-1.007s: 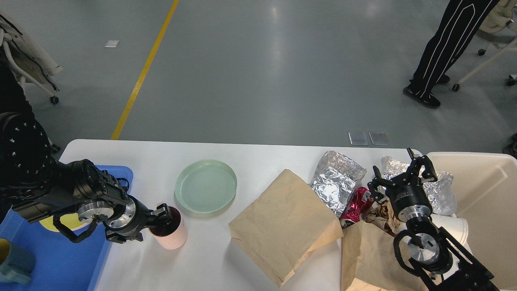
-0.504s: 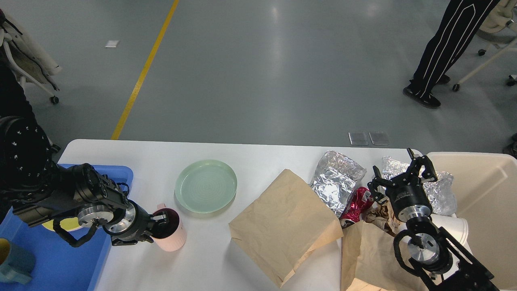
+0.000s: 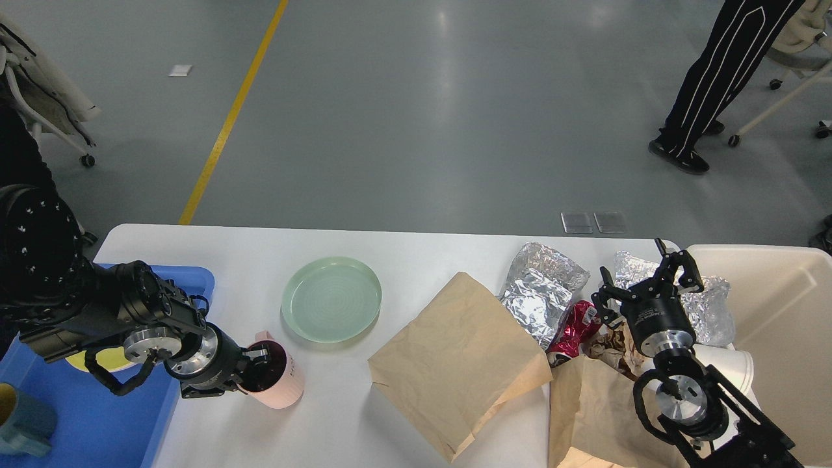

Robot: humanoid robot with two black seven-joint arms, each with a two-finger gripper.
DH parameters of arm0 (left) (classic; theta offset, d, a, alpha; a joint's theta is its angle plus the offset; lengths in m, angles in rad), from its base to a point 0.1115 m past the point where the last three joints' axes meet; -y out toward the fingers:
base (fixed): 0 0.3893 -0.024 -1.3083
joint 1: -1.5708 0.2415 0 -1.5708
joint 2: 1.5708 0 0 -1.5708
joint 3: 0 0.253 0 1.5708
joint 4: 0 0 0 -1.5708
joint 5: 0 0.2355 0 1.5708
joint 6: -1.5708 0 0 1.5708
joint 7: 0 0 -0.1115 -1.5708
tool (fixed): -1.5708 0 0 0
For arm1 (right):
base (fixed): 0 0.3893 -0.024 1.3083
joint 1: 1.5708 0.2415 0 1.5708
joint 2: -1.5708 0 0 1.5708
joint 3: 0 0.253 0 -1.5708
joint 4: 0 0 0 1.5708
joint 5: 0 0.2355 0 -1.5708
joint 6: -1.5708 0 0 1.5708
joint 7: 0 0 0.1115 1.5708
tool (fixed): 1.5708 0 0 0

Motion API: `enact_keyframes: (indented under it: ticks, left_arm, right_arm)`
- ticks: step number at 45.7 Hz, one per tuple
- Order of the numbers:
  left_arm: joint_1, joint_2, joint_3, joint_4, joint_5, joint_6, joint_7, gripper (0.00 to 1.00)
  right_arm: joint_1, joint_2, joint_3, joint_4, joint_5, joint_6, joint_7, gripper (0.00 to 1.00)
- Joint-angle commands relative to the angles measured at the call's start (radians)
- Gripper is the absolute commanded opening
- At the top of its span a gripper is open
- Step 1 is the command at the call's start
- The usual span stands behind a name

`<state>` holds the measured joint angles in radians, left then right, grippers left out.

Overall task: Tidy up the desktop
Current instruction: 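Lower the left gripper onto the pink mug and grasp it, then lift the pink mug and set it down on the blue tray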

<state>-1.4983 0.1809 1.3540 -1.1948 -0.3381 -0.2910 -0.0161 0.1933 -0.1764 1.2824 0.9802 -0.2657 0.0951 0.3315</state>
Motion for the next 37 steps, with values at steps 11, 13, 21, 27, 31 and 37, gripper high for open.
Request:
enact_keyframes:
  ticks: [11,13,21,27,31,37]
  left_arm:
    - [-0.157,0.018,0.057,-0.038,0.005,-0.192,0.064,0.0]
    - [-0.213,0.028,0.073,-0.072,0.007,-0.215,0.064,0.0]
    - [-0.508,0.077,0.089,-0.201,0.126,-0.347,0.068,0.0]
    - [-0.703,0.08,0.097,-0.25,0.16,-0.503,0.059,0.0]
    - [-0.831,0.071,0.106,-0.304,0.16,-0.568,0.05,0.0]
    - [-1.006,0.063,0.108,-0.408,0.16,-0.602,0.047,0.0]
  right_arm:
    - [0.0,0.0,0.0,0.0,0.0,0.0,0.0,1.0]
    - [0.0,0.0,0.0,0.0,0.0,0.0,0.0,1.0]
    - [0.0,0.0,0.0,0.0,0.0,0.0,0.0,1.0]
    - [0.0,-0.002,0.0,0.0,0.0,0.0,0.0,1.0]
    - [0.0,-0.002,0.0,0.0,0.0,0.0,0.0,1.0]
    - [0.0,0.0,0.0,0.0,0.0,0.0,0.0,1.0]
